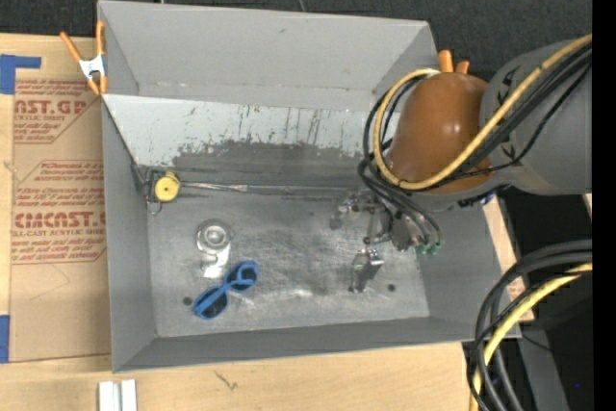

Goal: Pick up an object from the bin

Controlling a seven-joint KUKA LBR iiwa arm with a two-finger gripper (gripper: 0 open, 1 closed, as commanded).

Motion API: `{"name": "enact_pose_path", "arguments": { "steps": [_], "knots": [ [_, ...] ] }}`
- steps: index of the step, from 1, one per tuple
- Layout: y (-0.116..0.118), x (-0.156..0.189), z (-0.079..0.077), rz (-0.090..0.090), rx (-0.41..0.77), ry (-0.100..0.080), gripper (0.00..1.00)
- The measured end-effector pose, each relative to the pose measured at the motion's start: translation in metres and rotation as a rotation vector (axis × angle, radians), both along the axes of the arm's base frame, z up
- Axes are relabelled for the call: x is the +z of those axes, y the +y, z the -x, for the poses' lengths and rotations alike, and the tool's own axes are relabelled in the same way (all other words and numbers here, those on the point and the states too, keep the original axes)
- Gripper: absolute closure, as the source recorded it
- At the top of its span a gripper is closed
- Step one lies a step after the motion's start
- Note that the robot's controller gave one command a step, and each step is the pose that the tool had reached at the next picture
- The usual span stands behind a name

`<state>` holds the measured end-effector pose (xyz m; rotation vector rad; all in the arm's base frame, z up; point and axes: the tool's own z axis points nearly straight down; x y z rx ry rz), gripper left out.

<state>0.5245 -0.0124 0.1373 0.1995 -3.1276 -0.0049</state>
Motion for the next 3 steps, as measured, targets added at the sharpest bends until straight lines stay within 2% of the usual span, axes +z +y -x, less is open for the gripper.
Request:
{"name": "enact_pose_path", "arguments": {
  "steps": [1,2,3],
  "knots": [
    [-0.009,-0.013,0.030,0.000,0.387,-0.005,0.00],
    [-0.048,-0.012,0.036,0.000,0.444,-0.007,0.00],
    [0.021,0.000,0.042,-0.003,0.481,-0.009,0.00]
  ]
}}
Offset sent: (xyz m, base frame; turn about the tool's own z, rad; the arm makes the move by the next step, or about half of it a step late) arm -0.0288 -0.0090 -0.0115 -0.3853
